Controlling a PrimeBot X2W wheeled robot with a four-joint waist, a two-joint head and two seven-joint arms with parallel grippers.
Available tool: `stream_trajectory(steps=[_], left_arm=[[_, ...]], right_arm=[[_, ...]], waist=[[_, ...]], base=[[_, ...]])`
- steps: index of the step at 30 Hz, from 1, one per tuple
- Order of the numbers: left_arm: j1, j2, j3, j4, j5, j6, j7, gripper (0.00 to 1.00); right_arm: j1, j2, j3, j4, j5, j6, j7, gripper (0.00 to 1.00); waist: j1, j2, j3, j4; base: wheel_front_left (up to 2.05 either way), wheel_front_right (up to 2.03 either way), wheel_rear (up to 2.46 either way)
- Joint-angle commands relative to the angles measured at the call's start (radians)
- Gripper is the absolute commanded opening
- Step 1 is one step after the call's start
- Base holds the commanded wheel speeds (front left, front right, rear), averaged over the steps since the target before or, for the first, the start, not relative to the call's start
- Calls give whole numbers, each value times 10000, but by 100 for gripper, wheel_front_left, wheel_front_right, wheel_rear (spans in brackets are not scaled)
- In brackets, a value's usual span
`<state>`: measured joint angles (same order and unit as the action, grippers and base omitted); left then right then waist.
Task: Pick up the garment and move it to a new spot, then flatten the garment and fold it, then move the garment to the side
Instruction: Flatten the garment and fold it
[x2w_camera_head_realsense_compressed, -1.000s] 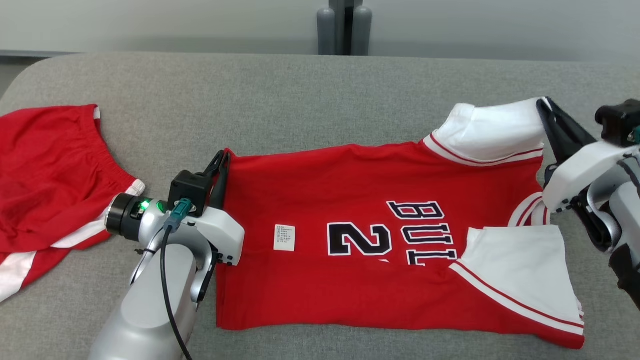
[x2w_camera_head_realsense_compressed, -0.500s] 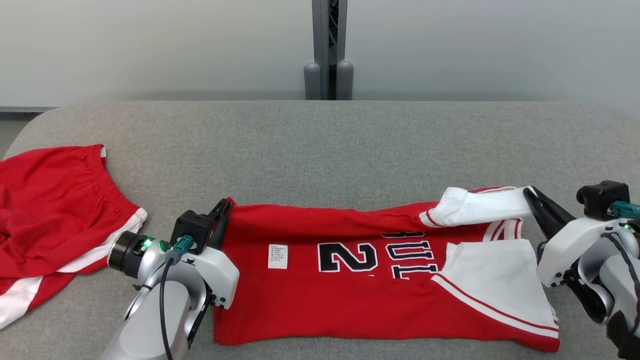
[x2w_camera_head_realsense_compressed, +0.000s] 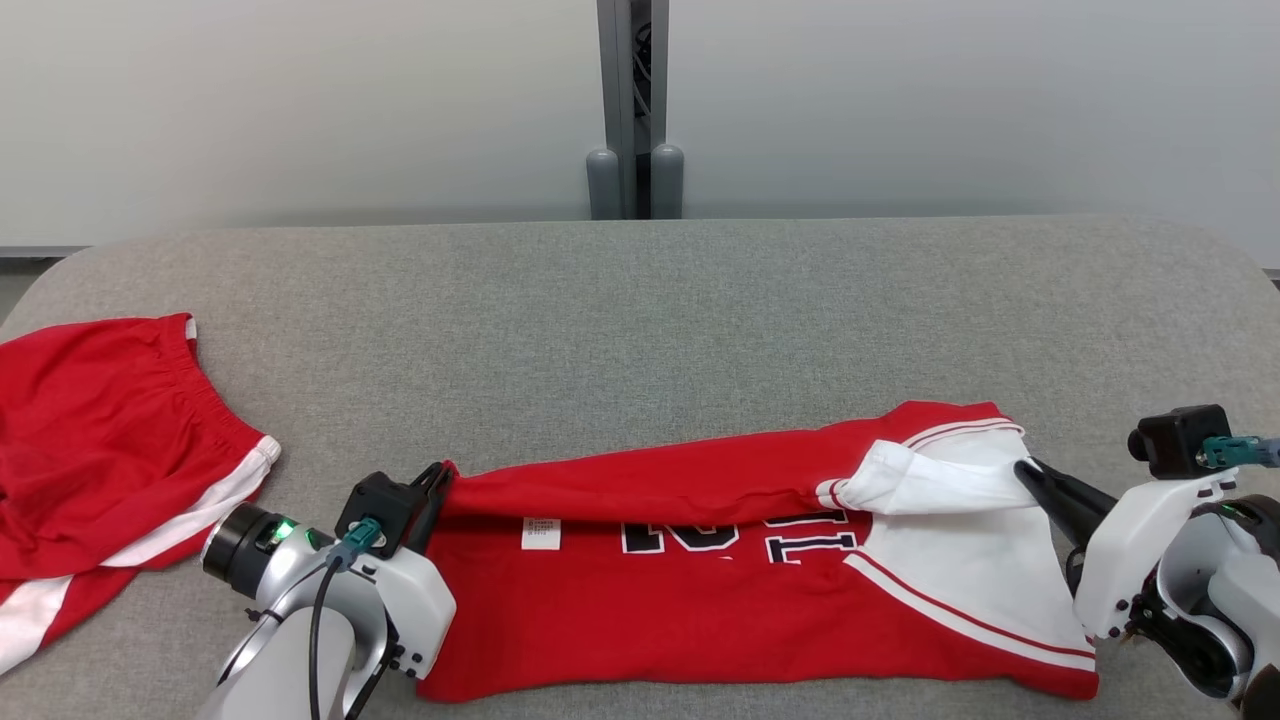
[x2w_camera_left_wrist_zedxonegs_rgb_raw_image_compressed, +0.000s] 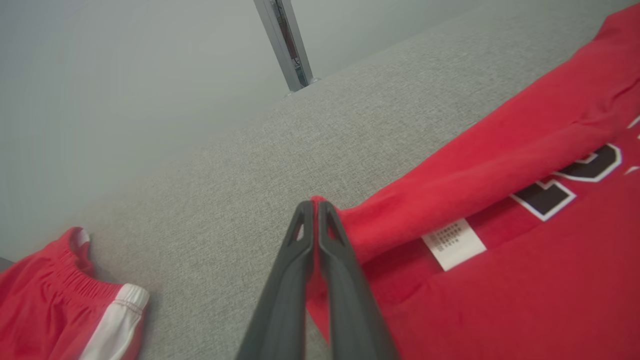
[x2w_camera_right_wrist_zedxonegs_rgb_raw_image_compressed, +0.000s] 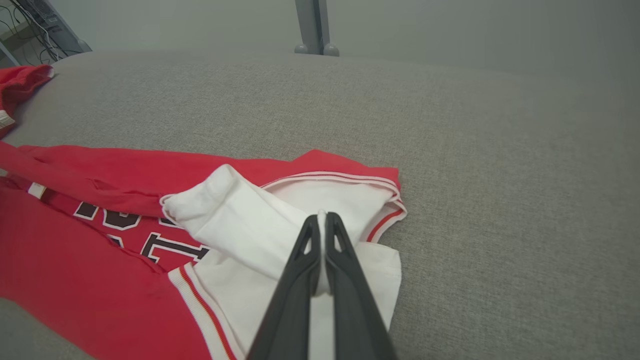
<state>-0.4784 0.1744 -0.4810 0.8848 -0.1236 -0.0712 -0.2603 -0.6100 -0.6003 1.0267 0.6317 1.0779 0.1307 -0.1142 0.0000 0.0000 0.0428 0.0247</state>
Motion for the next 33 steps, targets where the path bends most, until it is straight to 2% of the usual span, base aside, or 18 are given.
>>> stream_trajectory(steps=[1,8,18,19,20,21,22,28,32,33], left_arm=[[26,67,-55,42,59,-53,-41,0],[149,104,-338,268,185,-110,-42,0],[290,101,-760,562,276,-243,-42,0],[318,108,-780,627,256,-255,-41,0],[380,80,-754,771,132,-277,55,25],[402,51,-787,858,112,-312,96,73],[373,32,-828,897,108,-321,86,100],[310,48,-853,1288,-41,-283,232,100],[238,143,-686,1313,-207,-42,131,100],[206,161,-565,1231,-300,92,96,100]], right_arm=[[-4,-173,145,-190,255,2,119,0],[-155,-727,915,-907,1074,2,557,0],[-315,-1130,1851,-1200,1361,2,551,0],[-287,-1160,1912,-1185,1497,2,599,9],[-99,-1149,1896,-1061,1963,2,896,85],[12,-1143,1968,-1095,2127,2,1220,100],[-10,-1164,1969,-1186,2333,7,1436,100],[146,-1578,2199,-1361,2992,3,2661,100],[86,-1704,2113,-1241,3048,3,2512,100],[42,-1782,1962,-1061,3029,2,2187,100]], waist=[[0,0,-10,1],[0,0,-82,44],[0,0,-168,90],[0,0,-178,90],[0,0,-198,89],[0,0,-222,92],[0,0,-239,97],[0,0,-362,95],[0,0,-418,82],[0,0,-441,85]], base=[[0,0,0],[0,0,0],[0,0,0],[0,0,0],[0,0,0],[0,0,0],[0,0,0],[0,0,0],[0,0,0],[0,0,0]])
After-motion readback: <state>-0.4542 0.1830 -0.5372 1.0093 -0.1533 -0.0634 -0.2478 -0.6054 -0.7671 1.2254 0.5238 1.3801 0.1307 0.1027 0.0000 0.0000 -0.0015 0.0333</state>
